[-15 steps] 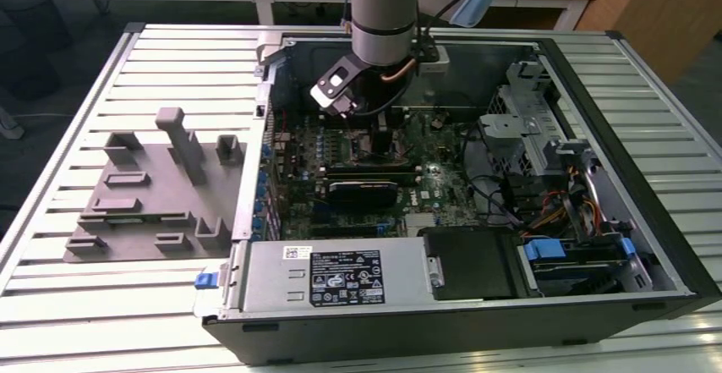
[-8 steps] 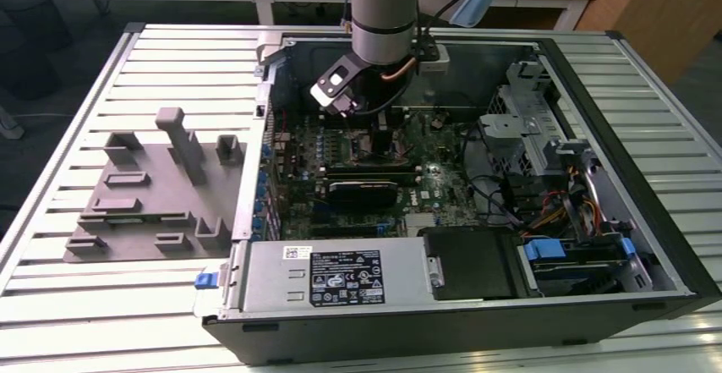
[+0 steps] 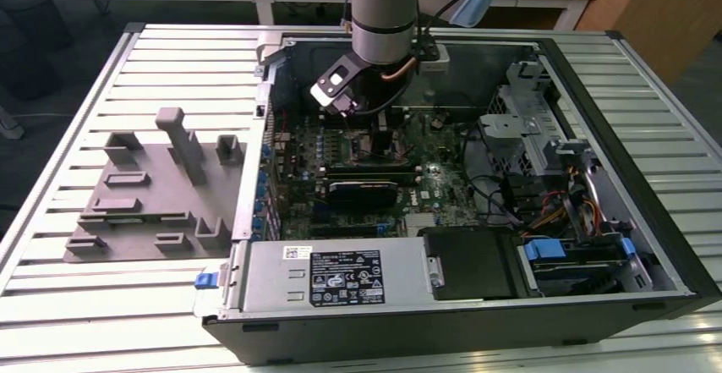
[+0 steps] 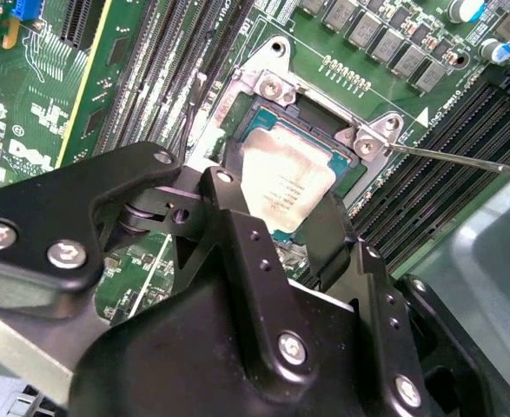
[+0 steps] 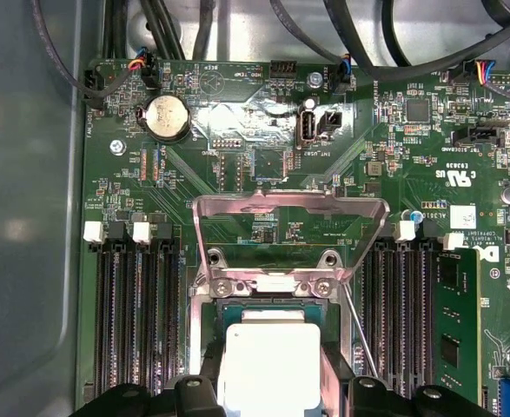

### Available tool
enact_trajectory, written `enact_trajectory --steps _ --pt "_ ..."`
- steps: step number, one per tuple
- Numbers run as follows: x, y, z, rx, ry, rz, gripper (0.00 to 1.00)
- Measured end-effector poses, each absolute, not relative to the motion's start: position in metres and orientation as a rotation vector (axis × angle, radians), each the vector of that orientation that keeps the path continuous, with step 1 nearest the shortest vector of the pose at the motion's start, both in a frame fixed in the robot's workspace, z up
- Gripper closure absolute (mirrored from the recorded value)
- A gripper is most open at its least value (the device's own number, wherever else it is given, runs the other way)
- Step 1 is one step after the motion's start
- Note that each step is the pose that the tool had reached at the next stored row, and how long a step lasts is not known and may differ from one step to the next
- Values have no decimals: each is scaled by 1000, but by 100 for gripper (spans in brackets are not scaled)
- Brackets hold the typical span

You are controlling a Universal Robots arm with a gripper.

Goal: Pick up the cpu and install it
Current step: 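Place the cpu into insertion slot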

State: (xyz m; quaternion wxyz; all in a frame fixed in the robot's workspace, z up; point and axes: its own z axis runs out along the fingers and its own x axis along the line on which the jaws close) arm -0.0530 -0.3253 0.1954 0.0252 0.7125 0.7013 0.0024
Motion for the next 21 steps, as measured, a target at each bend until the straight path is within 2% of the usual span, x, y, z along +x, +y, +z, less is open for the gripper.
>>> enact_trajectory --steps 11,12,13,21 --pt "-53 -325 195 2203 2168 8 48" --pt "-53 -325 195 2203 2168 8 47" --pt "-53 -325 195 2203 2168 8 40" --pt "-53 -325 201 2203 2168 7 40"
